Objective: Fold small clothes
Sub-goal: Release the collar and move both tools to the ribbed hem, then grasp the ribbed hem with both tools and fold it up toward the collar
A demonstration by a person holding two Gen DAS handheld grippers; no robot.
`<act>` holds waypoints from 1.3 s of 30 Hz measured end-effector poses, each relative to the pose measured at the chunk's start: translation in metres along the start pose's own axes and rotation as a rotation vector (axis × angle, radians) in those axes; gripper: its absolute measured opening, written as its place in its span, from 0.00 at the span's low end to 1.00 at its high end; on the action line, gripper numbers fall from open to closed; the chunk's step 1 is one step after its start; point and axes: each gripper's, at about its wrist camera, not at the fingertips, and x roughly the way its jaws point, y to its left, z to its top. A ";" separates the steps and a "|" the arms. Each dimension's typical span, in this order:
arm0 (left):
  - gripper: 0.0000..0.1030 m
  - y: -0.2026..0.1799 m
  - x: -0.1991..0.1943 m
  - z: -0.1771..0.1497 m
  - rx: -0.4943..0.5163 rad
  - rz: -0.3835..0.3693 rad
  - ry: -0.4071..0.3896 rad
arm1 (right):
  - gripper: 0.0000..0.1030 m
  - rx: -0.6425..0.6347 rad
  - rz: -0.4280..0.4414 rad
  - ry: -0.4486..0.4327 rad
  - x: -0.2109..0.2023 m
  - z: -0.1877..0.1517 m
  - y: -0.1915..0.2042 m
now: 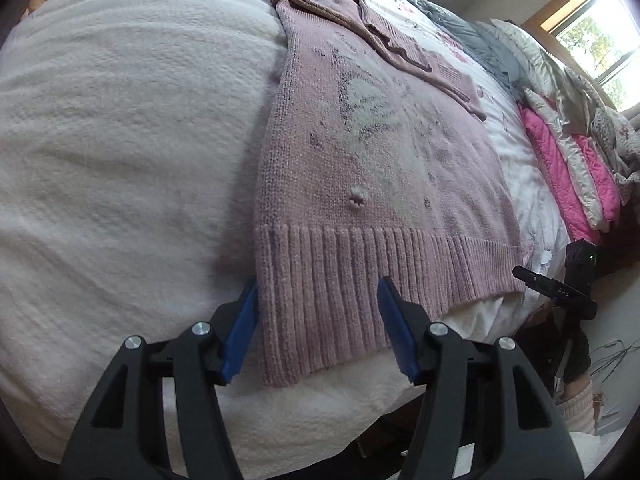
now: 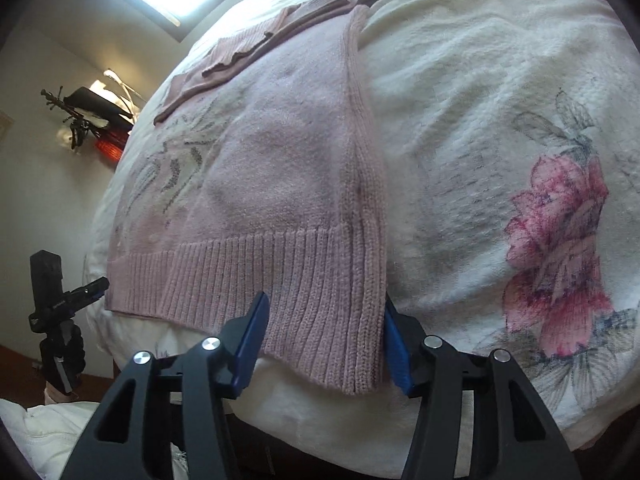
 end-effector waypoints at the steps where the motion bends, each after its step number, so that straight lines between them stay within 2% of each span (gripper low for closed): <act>1: 0.55 -0.003 0.000 0.000 0.007 0.006 0.004 | 0.53 -0.005 -0.001 0.003 0.000 0.000 0.001; 5: 0.49 -0.009 0.001 -0.005 0.035 0.014 0.022 | 0.53 -0.008 0.005 0.006 0.001 0.000 0.004; 8: 0.34 -0.009 0.005 -0.008 0.034 0.015 0.032 | 0.50 -0.005 0.007 0.010 0.003 -0.001 0.002; 11: 0.20 -0.003 0.007 -0.008 -0.003 -0.011 0.031 | 0.36 0.001 0.021 0.012 0.004 -0.003 0.000; 12: 0.14 -0.001 0.008 -0.009 -0.018 -0.024 0.032 | 0.23 0.005 0.045 0.019 0.004 -0.003 -0.001; 13: 0.11 0.000 0.008 -0.009 -0.027 -0.024 0.032 | 0.18 0.012 0.065 0.023 0.005 -0.004 -0.002; 16: 0.09 -0.004 0.004 -0.008 -0.012 -0.021 0.029 | 0.13 0.036 0.139 0.016 0.001 -0.004 -0.004; 19: 0.08 -0.002 -0.006 -0.002 -0.052 -0.102 0.002 | 0.12 0.063 0.227 -0.024 -0.012 0.002 -0.004; 23: 0.08 -0.001 -0.028 0.016 -0.101 -0.232 -0.075 | 0.12 0.083 0.342 -0.094 -0.032 0.018 0.000; 25: 0.08 -0.006 -0.035 0.028 -0.095 -0.262 -0.105 | 0.12 0.090 0.391 -0.126 -0.040 0.030 0.003; 28: 0.08 -0.019 -0.039 0.049 -0.047 -0.232 -0.145 | 0.12 0.107 0.429 -0.171 -0.047 0.050 0.005; 32: 0.08 -0.025 -0.038 0.078 -0.046 -0.221 -0.184 | 0.12 0.168 0.452 -0.223 -0.050 0.083 -0.005; 35: 0.08 -0.016 -0.032 0.103 -0.062 -0.185 -0.207 | 0.12 0.200 0.427 -0.235 -0.045 0.115 -0.015; 39: 0.08 -0.003 -0.010 0.138 -0.095 -0.126 -0.204 | 0.12 0.250 0.396 -0.209 -0.026 0.152 -0.030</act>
